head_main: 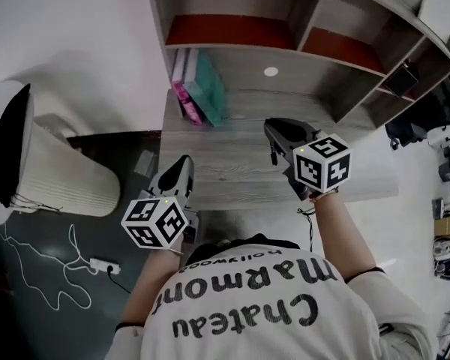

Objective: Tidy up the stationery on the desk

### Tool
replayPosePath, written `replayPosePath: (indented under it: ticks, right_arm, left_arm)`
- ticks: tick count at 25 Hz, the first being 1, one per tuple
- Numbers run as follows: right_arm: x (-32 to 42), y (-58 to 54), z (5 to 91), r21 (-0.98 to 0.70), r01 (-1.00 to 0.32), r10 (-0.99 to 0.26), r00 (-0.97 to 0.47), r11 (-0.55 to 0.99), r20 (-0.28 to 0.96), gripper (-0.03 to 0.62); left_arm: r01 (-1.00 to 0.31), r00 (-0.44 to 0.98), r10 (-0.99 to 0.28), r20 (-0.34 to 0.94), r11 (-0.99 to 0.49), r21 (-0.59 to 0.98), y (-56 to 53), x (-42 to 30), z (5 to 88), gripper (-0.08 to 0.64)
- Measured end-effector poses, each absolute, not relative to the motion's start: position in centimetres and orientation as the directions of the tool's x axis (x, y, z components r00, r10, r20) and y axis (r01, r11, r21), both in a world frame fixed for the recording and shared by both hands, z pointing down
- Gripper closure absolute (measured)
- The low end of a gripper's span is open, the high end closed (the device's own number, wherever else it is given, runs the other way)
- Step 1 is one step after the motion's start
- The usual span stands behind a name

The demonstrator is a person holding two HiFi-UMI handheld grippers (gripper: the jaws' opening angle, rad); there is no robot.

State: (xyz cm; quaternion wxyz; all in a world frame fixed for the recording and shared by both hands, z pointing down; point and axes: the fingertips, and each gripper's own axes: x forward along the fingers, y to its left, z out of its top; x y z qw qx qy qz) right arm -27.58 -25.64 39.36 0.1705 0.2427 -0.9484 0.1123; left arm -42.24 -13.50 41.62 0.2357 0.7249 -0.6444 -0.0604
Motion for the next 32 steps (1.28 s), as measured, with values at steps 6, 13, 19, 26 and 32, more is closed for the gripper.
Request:
replayPosePath:
  ticks: [6,13,19,26,32]
  right_arm:
    - [-19.2,-27.7,36.8,-0.185,-0.647,-0.591,-0.756,0.74,0.282,0.549]
    - [-11.9,-28.5,35.1,-0.144,-0.718,-0.673,-0.691,0.681,0.266,0.549]
    - [-6.6,-30.9,33.0,-0.136,-0.728,-0.701,-0.685,0.672,0.199,0.549]
    - [-1.1,-35.1,30.4,-0.139,-0.698,-0.684,-0.716,0.703,0.139,0.549]
    - [3.4,-39.0,28.4,-0.125,-0.675,-0.67,-0.738,0.727,0.081,0.549]
  left_arm:
    - [-0.875,0.33,-0.925,0.19,-0.224,0.428,-17.9,-36.6,40.6,0.546]
    - [-0.843,0.425,-0.882,0.202,-0.305,0.443,-20.1,-30.2,40.3,0.546]
    - [-0.851,0.444,-0.874,0.199,-0.341,0.4,-22.0,-25.3,39.3,0.546]
    - [-0.84,0.446,-0.879,0.167,-0.347,0.417,-26.2,-18.3,37.7,0.546]
    - [-0.822,0.459,-0.875,0.153,-0.353,0.447,-30.4,-12.5,37.7,0.546]
